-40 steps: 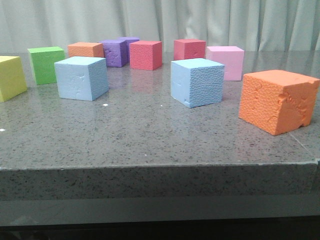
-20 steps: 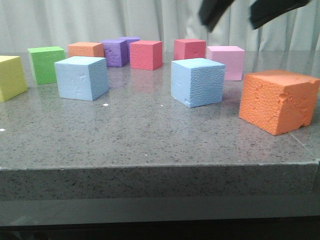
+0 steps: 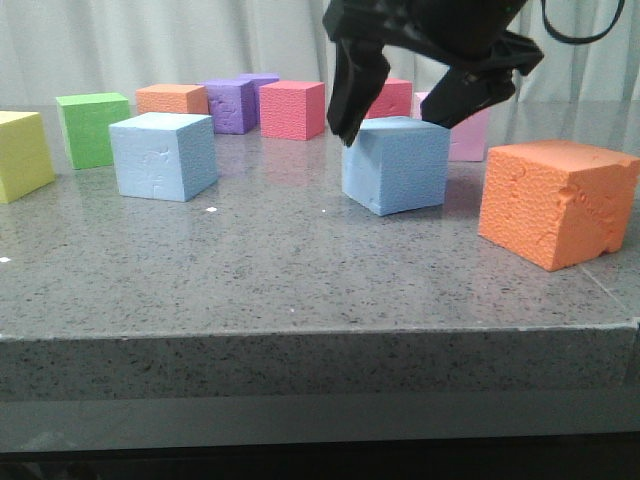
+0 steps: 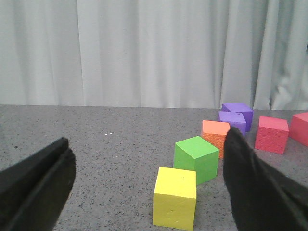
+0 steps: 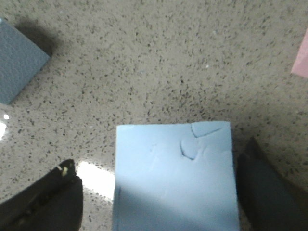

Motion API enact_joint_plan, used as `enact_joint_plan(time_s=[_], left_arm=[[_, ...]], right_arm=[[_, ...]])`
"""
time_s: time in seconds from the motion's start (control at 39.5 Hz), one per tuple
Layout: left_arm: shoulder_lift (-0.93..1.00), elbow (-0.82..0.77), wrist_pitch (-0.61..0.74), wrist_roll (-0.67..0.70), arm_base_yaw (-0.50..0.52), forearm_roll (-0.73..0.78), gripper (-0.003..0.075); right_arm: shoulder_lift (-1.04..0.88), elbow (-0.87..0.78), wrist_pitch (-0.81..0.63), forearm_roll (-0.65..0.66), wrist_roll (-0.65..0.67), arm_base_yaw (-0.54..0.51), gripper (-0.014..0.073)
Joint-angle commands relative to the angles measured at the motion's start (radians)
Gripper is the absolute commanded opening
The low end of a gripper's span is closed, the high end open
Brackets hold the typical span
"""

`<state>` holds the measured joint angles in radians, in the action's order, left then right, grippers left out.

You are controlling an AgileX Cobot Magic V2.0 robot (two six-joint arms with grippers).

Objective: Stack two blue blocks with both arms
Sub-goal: 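Lower the right gripper onto the light blue cube farther from the robot and grasp it, then carry the light blue cube with the right gripper toward the other blue cube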

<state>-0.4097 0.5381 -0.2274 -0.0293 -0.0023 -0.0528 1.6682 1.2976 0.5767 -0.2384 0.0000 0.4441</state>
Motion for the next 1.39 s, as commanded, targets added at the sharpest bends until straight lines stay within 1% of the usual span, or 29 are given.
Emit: enact_joint_plan(time_s=[0.0,0.08,0.1,0.28,0.33,0.51,0.61,0.81,0.96,1.16,1.26,1.29,1.37], left_arm=[[-0.013,0.031,0.087,0.006,0.001,-0.002,0.0599],[-0.013,0.031,0.087,0.006,0.001,-0.002,0.0599],[-0.013,0.031,0.087,0.006,0.001,-0.002,0.0599],[-0.013,0.031,0.087,0.006,0.001,-0.002,0.0599],[-0.013,0.031,0.087,0.006,0.001,-0.002,0.0599],[-0.013,0.031,0.087,0.006,0.001,-0.002,0.0599],[-0.013,0.031,0.087,0.006,0.001,-0.002,0.0599],[-0.013,0.031,0.087,0.006,0.001,-0.002,0.0599],[-0.013,0.031,0.087,0.006,0.001,-0.002,0.0599],[-0.013,0.031,0.087,0.006,0.001,-0.002,0.0599],[-0.013,0.031,0.087,0.006,0.001,-0.002,0.0599],[-0.013,0.031,0.087,0.006,0.001,-0.002,0.0599],[-0.013,0.031,0.087,0.006,0.001,-0.002,0.0599]], right_arm=[[-0.025,0.035,-0.041,-0.015,-0.012,-0.002,0.0647],[-0.023,0.035,-0.041,-0.015,-0.012,-0.002,0.0633],[-0.024,0.035,-0.041,-0.015,-0.012,-0.002,0.0612],[-0.026,0.035,-0.038,-0.015,-0.012,-0.002,0.0372],[-0.030,0.035,-0.039,-0.015,-0.012,-0.002,0.0344],[-0.072,0.035,-0.055,-0.015,-0.012,0.024,0.0343],[-0.097,0.035,-0.062,-0.015,-0.012,0.078,0.0343],[-0.084,0.035,-0.088,-0.016,-0.012,0.210,0.0343],[-0.055,0.035,-0.130,-0.016,-0.012,0.274,0.0343],[-0.015,0.034,-0.120,-0.015,-0.012,0.281,0.0346],[-0.015,0.034,-0.114,-0.014,-0.012,0.282,0.0368],[-0.015,0.034,-0.112,-0.014,-0.012,0.282,0.0378],[-0.015,0.034,-0.096,-0.013,-0.012,0.282,0.0450]])
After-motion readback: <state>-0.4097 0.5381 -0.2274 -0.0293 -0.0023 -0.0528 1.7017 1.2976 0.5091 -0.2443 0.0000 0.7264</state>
